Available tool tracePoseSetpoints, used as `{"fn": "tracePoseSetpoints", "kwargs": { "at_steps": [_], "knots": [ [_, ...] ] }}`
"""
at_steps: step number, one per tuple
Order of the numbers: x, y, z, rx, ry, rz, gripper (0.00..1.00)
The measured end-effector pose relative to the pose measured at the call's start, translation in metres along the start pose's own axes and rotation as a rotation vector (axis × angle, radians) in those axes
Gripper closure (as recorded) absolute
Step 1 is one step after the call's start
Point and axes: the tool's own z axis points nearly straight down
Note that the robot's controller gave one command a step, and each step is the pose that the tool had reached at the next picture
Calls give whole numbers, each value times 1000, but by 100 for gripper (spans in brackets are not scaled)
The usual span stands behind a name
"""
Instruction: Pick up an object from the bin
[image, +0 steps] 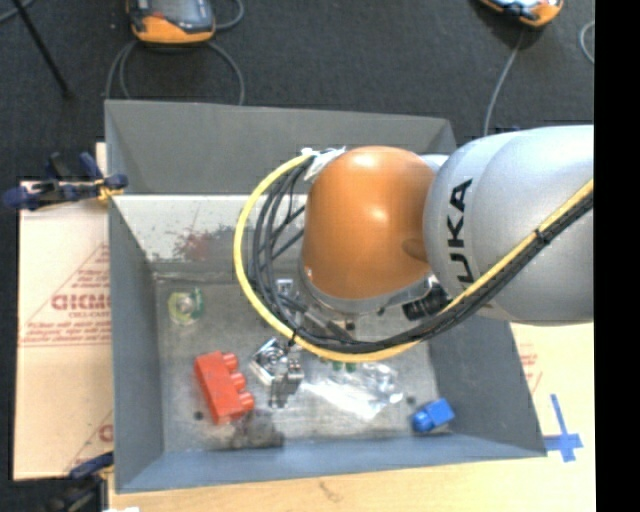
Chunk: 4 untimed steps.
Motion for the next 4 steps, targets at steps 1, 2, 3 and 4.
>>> {"fn": "tracePoseSetpoints", "kwargs": {
  "at_steps": [1, 2, 3, 4],
  "knots": [
    [-22, -21, 151, 3, -2, -408, 0],
    [-42, -37, 53, 4, -17, -470, 0],
    [-60, -3, 117, -1, -3, -375, 0],
    [-51, 15, 165, 3, -12, -552, 0]
  ]
}}
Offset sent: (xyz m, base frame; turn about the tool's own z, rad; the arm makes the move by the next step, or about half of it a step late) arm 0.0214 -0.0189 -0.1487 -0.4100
